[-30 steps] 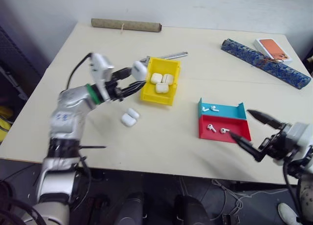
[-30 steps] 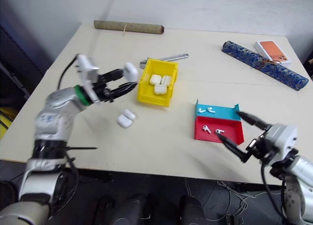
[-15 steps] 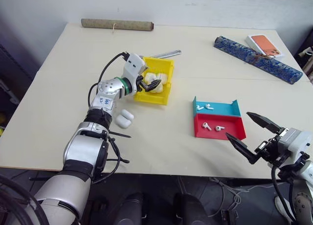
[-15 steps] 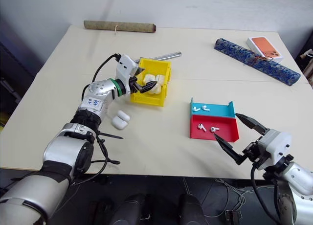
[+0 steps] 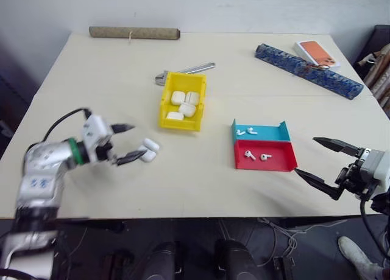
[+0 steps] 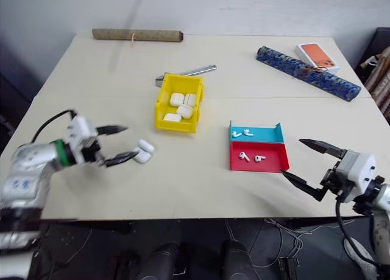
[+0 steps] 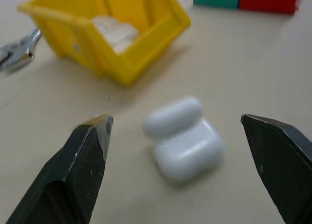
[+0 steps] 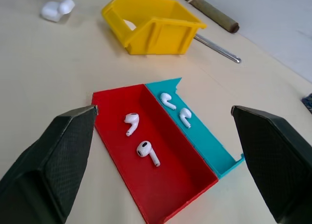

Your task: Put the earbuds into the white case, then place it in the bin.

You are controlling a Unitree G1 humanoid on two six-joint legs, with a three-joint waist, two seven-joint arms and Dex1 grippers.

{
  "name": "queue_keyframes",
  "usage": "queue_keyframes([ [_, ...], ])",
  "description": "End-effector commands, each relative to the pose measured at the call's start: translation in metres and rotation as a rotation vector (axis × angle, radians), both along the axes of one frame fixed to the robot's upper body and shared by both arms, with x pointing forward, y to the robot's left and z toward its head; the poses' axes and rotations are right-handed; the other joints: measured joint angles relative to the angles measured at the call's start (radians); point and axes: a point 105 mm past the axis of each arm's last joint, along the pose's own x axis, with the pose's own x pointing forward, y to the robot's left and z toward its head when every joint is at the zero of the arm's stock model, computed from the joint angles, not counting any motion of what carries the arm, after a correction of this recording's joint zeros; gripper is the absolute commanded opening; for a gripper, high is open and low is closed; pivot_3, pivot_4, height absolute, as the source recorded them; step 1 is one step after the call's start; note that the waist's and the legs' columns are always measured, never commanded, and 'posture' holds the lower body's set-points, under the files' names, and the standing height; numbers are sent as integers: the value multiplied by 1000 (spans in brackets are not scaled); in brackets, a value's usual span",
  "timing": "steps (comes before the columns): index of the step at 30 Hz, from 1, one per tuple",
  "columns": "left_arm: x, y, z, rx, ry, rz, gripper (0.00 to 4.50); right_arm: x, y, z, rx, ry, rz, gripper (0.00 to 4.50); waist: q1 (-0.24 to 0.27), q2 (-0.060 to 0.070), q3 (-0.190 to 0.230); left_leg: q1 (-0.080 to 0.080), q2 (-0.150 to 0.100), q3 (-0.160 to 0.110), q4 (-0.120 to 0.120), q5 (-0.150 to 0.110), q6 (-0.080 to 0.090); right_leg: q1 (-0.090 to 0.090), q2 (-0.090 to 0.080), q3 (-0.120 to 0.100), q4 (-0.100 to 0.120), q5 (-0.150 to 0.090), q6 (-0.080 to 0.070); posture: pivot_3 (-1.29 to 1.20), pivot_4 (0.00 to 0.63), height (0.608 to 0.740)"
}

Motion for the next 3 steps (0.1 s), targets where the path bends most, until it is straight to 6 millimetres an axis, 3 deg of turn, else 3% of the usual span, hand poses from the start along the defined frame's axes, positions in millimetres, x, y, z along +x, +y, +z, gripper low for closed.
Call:
queue_keyframes([
  [1, -31, 17, 10, 51, -69, 36, 4453, -2, -5, 0, -70, 6, 61, 4500, 11, 1, 0, 0, -1, -1, 0, 0, 0, 1, -1, -1, -2, 0, 0, 0, 150, 740],
  [3, -48, 28, 3, 71, -66, 72, 4453, -1, -10, -2, -103, 22, 77, 4500, 13, 1, 0, 0, -2, 0, -1, -2, 0, 0, -3, -1, -2, 0, 0, 0, 150, 740],
])
